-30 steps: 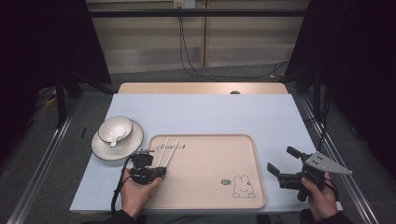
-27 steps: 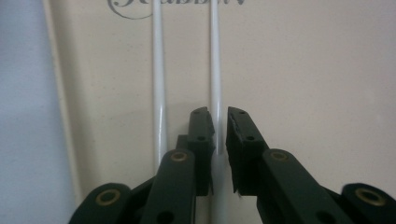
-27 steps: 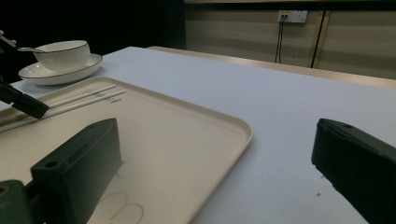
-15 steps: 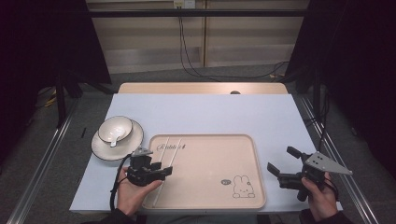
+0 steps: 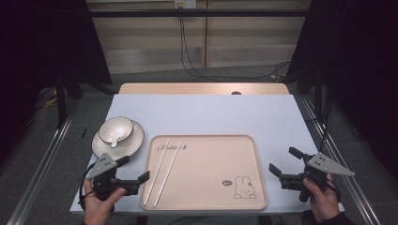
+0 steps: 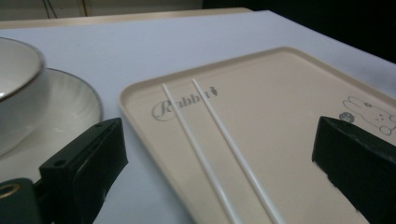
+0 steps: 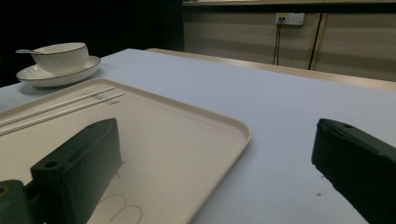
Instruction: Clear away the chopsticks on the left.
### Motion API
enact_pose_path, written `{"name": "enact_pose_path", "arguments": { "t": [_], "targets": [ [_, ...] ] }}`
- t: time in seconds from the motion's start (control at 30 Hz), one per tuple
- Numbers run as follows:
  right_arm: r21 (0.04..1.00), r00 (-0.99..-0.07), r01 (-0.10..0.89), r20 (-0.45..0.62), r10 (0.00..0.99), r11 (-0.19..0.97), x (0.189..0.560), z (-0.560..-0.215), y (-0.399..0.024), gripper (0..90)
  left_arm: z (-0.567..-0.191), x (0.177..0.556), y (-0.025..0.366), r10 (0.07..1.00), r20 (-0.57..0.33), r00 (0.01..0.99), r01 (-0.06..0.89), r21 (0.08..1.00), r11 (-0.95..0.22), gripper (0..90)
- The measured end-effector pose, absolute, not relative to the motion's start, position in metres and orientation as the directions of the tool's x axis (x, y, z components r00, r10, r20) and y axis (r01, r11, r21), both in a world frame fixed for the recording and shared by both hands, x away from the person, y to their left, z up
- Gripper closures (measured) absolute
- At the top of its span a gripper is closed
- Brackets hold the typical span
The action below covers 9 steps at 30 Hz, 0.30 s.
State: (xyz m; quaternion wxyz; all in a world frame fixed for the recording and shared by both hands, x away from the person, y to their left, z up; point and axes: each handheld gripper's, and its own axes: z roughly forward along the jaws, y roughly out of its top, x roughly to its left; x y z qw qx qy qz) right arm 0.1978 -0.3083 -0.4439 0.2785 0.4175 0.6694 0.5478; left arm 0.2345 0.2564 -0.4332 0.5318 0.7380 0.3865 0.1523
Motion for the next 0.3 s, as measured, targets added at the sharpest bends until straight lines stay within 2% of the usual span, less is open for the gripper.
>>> {"name": "enact_pose_path", "arguments": {
  "t": [0.1,0.2,0.3],
  "targets": [
    [0.967,-0.492,0.249,0.081,0.867,0.051,0.197,-0.444,-0.308,1.2,-0.434,0.232,0.270,0.750,-0.169,0.639,0.393,0.910,-0.130,1.6],
    [0.968,-0.495,0.246,0.078,0.866,0.053,0.197,-0.444,-0.308,1.2,-0.436,0.230,0.279,0.729,-0.218,0.649,0.409,0.908,-0.092,1.6],
    [0.967,-0.498,0.246,0.073,0.864,0.060,0.196,-0.444,-0.308,1.2,-0.433,0.229,0.285,0.731,-0.219,0.647,0.393,0.917,-0.074,1.6]
  ]
}}
